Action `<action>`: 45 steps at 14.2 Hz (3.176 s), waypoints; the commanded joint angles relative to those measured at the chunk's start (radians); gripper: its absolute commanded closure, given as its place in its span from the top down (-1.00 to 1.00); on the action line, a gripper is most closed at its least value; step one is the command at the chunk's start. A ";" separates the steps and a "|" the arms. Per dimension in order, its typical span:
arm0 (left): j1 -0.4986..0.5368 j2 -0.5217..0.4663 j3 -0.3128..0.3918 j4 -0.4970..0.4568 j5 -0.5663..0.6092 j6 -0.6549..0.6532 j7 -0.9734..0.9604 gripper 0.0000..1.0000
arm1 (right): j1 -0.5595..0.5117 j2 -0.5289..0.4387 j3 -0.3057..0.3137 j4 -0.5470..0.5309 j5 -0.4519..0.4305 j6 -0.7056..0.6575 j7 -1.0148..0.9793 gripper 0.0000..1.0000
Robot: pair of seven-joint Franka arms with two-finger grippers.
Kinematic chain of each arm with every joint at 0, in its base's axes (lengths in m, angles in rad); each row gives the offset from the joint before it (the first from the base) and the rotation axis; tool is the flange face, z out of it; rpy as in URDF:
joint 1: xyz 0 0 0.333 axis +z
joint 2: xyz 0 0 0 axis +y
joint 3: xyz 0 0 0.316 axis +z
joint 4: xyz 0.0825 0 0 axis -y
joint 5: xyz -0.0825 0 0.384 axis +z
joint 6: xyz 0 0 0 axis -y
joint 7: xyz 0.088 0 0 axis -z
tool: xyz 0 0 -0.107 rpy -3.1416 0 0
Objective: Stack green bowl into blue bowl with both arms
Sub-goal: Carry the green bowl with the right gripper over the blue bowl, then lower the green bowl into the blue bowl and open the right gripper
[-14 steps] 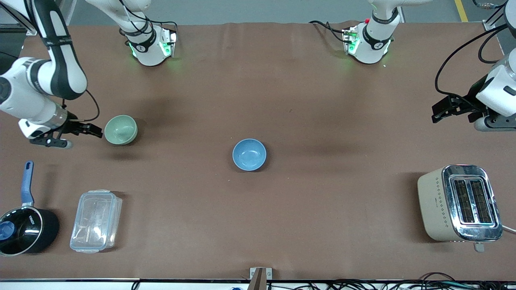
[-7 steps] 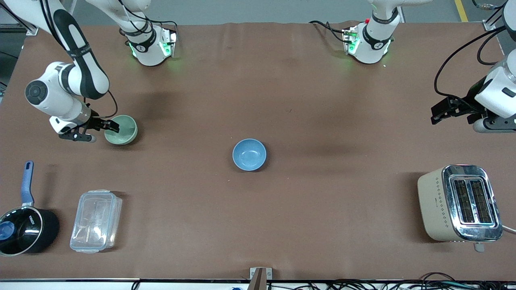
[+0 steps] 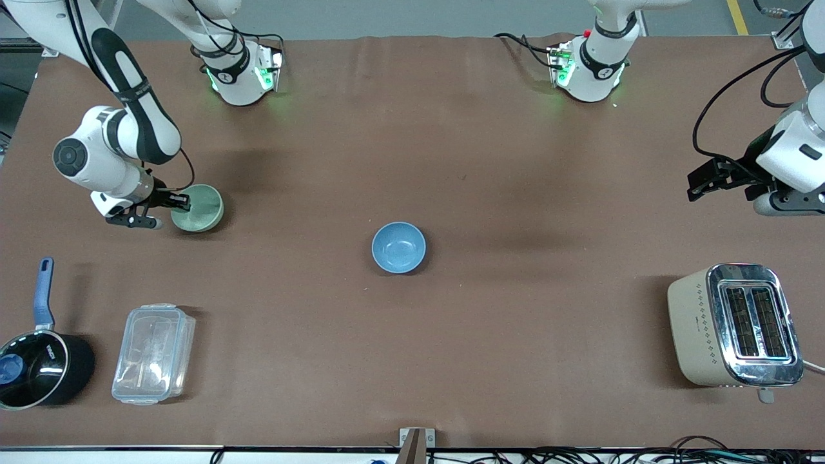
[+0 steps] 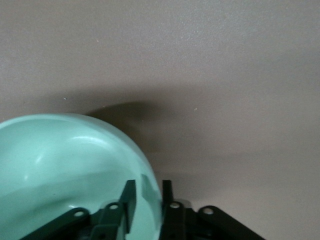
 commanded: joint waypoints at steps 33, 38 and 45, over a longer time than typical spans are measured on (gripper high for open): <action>0.029 -0.004 0.013 -0.003 -0.003 0.000 0.024 1.00 | 0.826 0.282 0.022 0.604 0.558 -0.070 0.769 -1.00; 0.029 -0.007 0.013 -0.005 -0.003 -0.003 0.024 1.00 | 0.854 0.315 0.020 0.607 0.555 -0.054 0.776 -1.00; 0.029 -0.009 0.013 -0.005 -0.003 -0.004 0.024 1.00 | 0.855 0.318 0.020 0.609 0.556 -0.050 0.783 -0.83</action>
